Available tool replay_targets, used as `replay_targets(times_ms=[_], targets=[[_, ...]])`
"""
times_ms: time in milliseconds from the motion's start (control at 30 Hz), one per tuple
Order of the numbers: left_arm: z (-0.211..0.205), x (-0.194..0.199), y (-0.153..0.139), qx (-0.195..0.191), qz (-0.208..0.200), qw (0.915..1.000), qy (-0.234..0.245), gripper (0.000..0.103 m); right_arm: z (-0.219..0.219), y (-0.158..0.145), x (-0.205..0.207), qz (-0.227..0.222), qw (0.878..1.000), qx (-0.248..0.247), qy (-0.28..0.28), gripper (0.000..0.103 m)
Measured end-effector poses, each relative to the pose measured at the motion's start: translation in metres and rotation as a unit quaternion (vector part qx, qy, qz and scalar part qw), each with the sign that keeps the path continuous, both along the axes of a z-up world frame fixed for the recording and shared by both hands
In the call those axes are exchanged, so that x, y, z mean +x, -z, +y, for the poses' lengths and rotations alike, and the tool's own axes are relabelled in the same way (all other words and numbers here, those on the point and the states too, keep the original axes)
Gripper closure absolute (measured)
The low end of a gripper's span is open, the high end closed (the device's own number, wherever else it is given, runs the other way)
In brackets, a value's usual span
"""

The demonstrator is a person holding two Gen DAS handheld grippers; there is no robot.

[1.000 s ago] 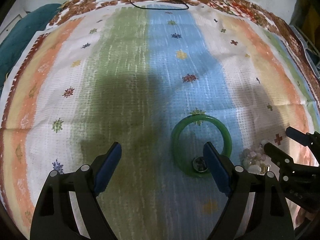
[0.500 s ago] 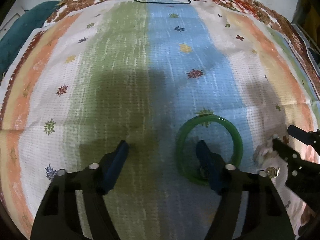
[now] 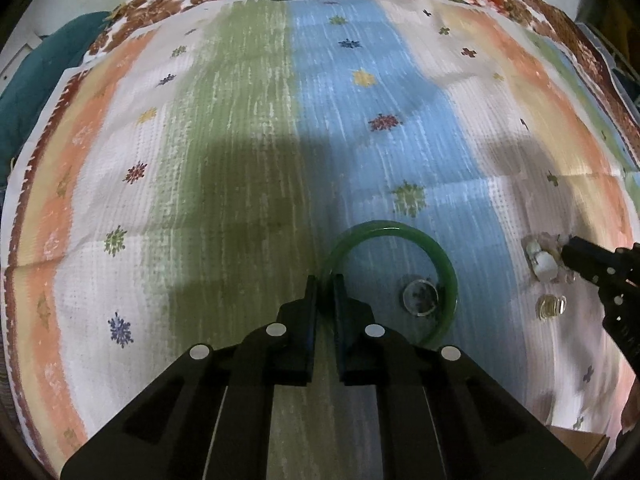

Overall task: Organize jewelry
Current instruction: 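Grasp the green bangle with left tool while right tool grasps the white bead strand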

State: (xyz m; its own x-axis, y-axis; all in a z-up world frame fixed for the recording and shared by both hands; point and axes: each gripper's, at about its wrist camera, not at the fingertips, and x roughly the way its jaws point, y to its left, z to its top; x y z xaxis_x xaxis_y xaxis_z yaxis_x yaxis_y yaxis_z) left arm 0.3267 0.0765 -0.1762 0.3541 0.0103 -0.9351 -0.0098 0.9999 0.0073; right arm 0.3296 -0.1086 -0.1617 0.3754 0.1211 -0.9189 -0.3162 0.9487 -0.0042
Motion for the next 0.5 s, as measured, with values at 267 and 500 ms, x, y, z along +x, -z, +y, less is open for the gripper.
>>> replay_targets(times_ms=[267,500], targets=[[0.0,-0.013,-0.009,0.005,0.002,1.0,0.004,0.096,0.004,-0.017,-0.011,-0.017,1.0,0.007,-0.01,0.096],[0.001,-0.023,-0.022,0.005,-0.003,1.0,0.004,0.096,0.008,-0.036,-0.025,-0.035,0.999,0.013,-0.019,0.096]])
